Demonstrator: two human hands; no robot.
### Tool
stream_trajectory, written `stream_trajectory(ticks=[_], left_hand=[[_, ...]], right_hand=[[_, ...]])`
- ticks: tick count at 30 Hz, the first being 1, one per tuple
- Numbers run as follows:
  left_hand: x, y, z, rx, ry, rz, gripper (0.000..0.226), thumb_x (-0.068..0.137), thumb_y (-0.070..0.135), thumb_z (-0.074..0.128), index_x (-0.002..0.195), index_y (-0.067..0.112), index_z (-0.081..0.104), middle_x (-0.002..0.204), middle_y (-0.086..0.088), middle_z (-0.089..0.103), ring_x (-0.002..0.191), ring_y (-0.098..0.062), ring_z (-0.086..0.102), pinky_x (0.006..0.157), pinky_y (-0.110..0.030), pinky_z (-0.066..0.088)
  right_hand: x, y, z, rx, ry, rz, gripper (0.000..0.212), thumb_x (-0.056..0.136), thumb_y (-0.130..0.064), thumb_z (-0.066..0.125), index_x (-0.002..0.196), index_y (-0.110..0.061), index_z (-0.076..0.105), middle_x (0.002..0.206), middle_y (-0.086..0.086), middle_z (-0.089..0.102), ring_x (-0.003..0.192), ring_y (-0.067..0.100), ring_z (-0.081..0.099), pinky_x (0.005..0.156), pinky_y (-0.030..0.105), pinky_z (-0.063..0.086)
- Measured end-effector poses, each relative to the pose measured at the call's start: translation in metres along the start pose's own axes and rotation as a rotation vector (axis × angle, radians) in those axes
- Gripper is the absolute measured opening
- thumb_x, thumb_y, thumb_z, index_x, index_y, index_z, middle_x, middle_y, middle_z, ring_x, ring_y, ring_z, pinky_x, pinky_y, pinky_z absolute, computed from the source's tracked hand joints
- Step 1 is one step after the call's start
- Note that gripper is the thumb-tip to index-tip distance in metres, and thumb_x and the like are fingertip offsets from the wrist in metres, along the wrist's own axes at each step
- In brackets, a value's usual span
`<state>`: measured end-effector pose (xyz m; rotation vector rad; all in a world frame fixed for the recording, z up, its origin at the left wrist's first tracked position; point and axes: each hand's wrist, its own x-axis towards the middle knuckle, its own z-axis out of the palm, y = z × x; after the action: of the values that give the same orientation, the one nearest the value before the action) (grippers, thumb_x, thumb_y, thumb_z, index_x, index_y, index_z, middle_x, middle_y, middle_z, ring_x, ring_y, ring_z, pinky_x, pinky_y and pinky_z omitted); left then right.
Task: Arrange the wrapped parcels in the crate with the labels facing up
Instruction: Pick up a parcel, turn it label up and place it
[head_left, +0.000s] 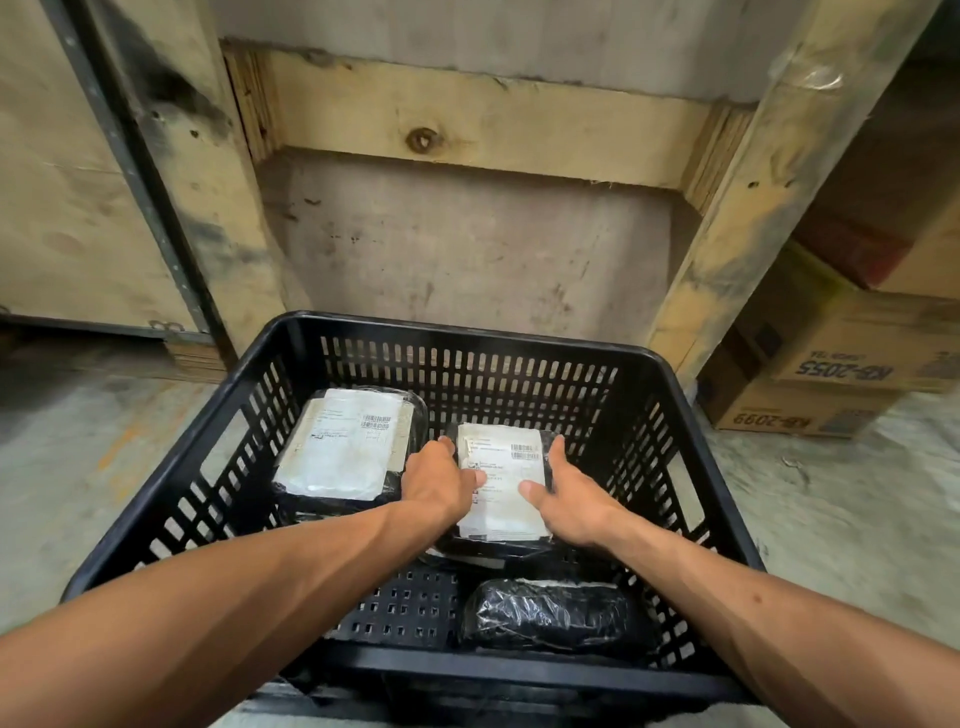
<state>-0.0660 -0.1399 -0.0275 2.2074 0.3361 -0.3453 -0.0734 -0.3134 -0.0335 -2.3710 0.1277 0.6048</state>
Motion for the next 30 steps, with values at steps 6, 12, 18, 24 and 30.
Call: stream_trajectory(ticks=[6,12,18,24,30], left_hand=[[0.012,-0.004,0.012,0.180,-0.003,0.021,0.046,0.102,0.018,0.055,0.144,0.002,0.044,0.141,-0.019,0.057,0.125,-0.035,0.056,0.109,-0.044,0.044],[0.014,-0.006,0.016,0.394,-0.111,0.104,0.061,0.107,0.017,0.043,0.158,-0.003,0.017,0.168,-0.022,0.006,0.153,-0.036,0.020,0.124,-0.040,0.019],[0.006,-0.023,0.008,0.772,-0.348,0.370,0.081,0.105,0.036,0.045,0.159,0.002,-0.005,0.166,-0.016,-0.017,0.154,-0.031,-0.011,0.125,-0.039,-0.002],[0.013,-0.040,0.000,1.367,-0.264,0.623,0.056,0.111,0.025,0.022,0.158,-0.002,0.010,0.164,-0.028,0.004,0.154,-0.042,0.006,0.123,-0.057,-0.007],[0.029,-0.051,-0.009,1.418,-0.277,0.719,0.055,0.110,0.023,0.011,0.157,-0.003,0.000,0.165,-0.027,-0.002,0.155,-0.038,0.003,0.125,-0.047,-0.004]], right_hand=[[0.020,0.007,0.001,-0.078,-0.146,0.004,0.089,0.111,-0.034,0.040,0.157,-0.023,-0.034,0.144,0.006,0.059,0.108,0.022,0.069,0.091,0.030,0.052],[0.026,0.016,-0.002,-0.173,-0.316,0.011,0.091,0.109,-0.046,0.039,0.153,-0.030,-0.038,0.171,0.010,0.024,0.146,0.026,0.044,0.117,0.031,0.026],[0.022,0.018,-0.014,-0.569,-0.397,-0.031,0.127,0.085,-0.069,0.067,0.153,-0.036,-0.035,0.153,0.003,-0.053,0.159,0.032,0.006,0.128,0.048,0.016],[0.023,0.019,-0.003,-0.553,-0.351,-0.179,0.113,0.100,-0.033,0.067,0.158,-0.027,-0.030,0.149,0.005,-0.055,0.154,0.033,0.030,0.118,0.048,0.041],[0.033,0.029,-0.007,-0.540,-0.362,-0.243,0.106,0.103,-0.040,0.060,0.157,-0.028,-0.031,0.148,0.006,-0.057,0.147,0.033,0.041,0.112,0.042,0.049]])
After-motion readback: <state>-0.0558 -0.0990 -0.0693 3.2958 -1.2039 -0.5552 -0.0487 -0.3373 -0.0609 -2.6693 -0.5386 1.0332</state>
